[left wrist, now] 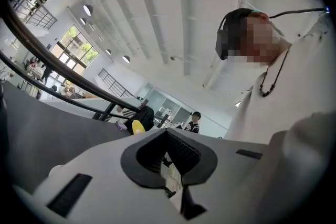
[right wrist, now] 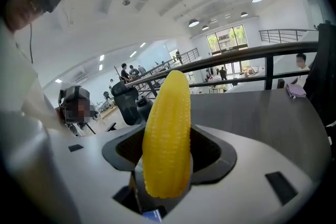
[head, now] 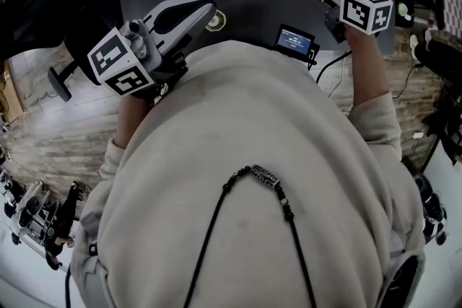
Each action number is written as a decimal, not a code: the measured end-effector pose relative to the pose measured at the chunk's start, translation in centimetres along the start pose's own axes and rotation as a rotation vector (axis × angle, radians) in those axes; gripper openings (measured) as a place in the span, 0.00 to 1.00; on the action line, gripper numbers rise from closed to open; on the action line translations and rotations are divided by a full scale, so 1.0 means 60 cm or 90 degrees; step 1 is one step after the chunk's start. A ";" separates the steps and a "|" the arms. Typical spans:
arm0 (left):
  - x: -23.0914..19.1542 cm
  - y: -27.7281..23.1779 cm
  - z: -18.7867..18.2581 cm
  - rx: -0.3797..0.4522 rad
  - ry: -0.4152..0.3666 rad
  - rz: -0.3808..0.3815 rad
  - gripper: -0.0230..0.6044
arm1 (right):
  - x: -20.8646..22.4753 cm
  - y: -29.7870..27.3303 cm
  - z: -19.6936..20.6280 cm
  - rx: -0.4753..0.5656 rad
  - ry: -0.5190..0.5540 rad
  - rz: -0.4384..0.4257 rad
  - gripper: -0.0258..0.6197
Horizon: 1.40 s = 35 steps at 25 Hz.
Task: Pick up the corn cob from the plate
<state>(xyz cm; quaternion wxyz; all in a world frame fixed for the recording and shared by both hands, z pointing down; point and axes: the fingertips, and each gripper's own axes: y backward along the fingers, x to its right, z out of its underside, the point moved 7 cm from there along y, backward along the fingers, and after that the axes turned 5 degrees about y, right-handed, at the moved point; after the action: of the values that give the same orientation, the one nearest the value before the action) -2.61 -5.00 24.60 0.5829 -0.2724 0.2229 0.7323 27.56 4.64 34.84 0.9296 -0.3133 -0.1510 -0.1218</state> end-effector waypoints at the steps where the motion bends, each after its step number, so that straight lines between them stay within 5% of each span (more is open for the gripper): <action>1: -0.001 -0.002 -0.003 -0.003 -0.004 0.003 0.04 | -0.009 0.007 -0.007 0.011 0.003 -0.002 0.45; 15: 0.009 -0.032 -0.037 -0.018 -0.053 0.029 0.04 | -0.125 0.098 -0.109 0.156 0.053 -0.061 0.45; 35: 0.015 -0.032 -0.038 -0.014 -0.056 0.036 0.04 | -0.188 0.104 -0.157 0.189 0.076 -0.132 0.45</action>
<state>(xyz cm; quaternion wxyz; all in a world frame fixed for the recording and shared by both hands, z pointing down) -0.57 -5.39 22.28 0.5680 -0.2401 0.1966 0.7623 21.04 5.16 20.25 0.9555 -0.1474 -0.1433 -0.2117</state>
